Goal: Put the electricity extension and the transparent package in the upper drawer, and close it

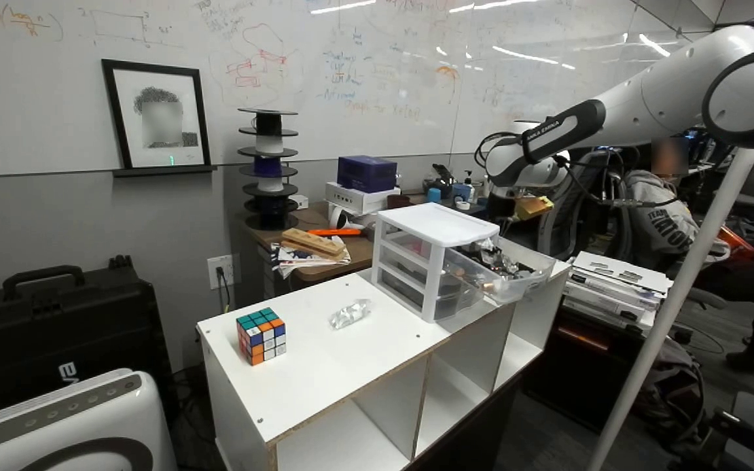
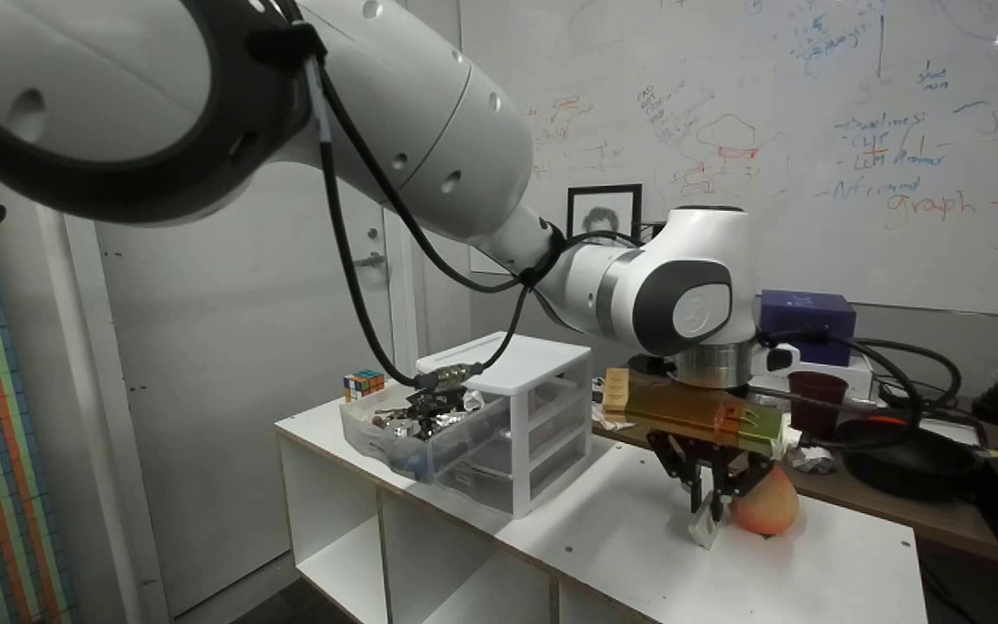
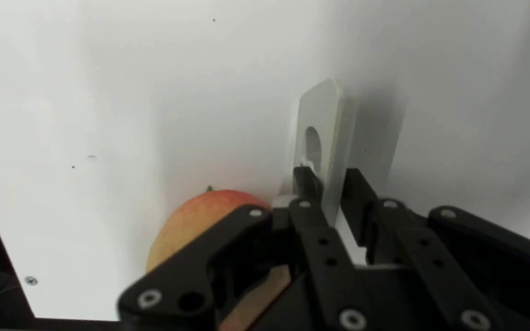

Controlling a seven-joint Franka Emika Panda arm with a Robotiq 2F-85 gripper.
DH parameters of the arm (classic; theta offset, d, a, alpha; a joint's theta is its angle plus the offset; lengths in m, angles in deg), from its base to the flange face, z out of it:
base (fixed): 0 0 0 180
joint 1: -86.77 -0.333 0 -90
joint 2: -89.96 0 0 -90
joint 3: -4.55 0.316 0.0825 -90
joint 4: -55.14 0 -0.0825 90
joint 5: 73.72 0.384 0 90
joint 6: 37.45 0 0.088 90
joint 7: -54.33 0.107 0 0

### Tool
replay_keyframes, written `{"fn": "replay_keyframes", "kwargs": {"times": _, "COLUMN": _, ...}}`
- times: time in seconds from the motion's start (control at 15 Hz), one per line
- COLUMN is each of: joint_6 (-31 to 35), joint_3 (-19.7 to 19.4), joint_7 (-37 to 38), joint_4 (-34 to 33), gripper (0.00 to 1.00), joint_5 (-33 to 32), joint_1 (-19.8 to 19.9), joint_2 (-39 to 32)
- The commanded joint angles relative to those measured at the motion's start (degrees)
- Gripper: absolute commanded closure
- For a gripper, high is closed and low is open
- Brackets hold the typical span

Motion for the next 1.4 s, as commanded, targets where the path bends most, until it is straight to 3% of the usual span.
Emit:
{"fn": "replay_keyframes", "kwargs": {"times": 0.0, "joint_6": -1.33, "joint_3": -1.17, "joint_7": 0.65, "joint_4": 3.01, "gripper": 0.9, "joint_5": -0.6, "joint_1": -0.01, "joint_2": 2.96}}
{"fn": "replay_keyframes", "kwargs": {"times": 0.33, "joint_6": -1.99, "joint_3": -3.11, "joint_7": 1.42, "joint_4": 13.42, "gripper": 0.91, "joint_5": -0.26, "joint_1": -0.38, "joint_2": 10.58}}
{"fn": "replay_keyframes", "kwargs": {"times": 0.73, "joint_6": -2.53, "joint_3": -2.67, "joint_7": 4.38, "joint_4": 27.65, "gripper": 0.91, "joint_5": -0.48, "joint_1": -1.63, "joint_2": 26.09}}
{"fn": "replay_keyframes", "kwargs": {"times": 1.07, "joint_6": -0.28, "joint_3": -3.62, "joint_7": 7.89, "joint_4": 39.04, "gripper": 0.91, "joint_5": -3.65, "joint_1": -6.17, "joint_2": 39.72}}
{"fn": "replay_keyframes", "kwargs": {"times": 1.33, "joint_6": -4.16, "joint_3": -2.18, "joint_7": 6.21, "joint_4": 48.29, "gripper": 0.92, "joint_5": -6.31, "joint_1": -9.17, "joint_2": 50.67}}
